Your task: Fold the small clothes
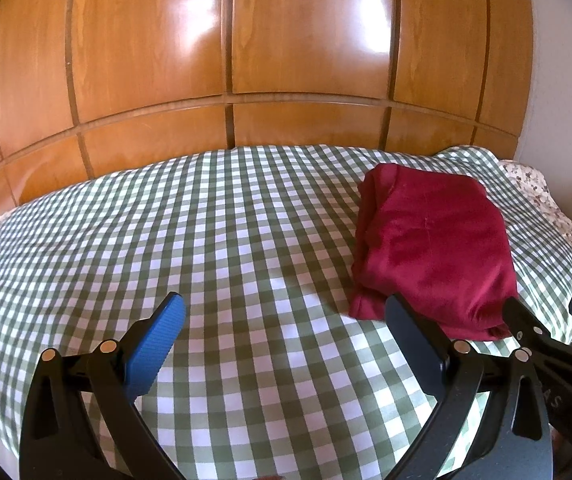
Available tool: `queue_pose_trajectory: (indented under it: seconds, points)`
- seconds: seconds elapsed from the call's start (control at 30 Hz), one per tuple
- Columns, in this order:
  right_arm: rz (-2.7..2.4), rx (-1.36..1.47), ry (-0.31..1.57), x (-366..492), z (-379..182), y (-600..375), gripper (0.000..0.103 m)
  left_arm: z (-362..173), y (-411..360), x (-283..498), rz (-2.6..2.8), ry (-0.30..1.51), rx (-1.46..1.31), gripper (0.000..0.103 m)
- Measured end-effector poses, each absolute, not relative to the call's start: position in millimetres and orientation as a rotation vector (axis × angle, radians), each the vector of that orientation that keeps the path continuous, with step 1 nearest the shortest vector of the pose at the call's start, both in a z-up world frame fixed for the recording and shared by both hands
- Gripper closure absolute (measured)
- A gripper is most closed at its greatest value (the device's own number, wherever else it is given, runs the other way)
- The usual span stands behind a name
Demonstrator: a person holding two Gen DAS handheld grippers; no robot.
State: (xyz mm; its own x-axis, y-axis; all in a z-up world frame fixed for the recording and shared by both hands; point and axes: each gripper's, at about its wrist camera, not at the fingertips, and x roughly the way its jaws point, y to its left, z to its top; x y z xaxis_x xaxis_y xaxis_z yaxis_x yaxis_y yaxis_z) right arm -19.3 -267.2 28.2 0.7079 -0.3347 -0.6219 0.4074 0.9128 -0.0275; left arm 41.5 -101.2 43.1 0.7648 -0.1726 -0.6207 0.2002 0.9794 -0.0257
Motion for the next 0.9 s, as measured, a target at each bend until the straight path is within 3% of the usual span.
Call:
queue_pose_trajectory:
  seconds: [0.9]
  points:
    - [-0.416,0.120,0.664,-19.9,28.6,-267.0,0.002,49.3,-105.3,34.2,-0.225,0.647,0.056,0.004]
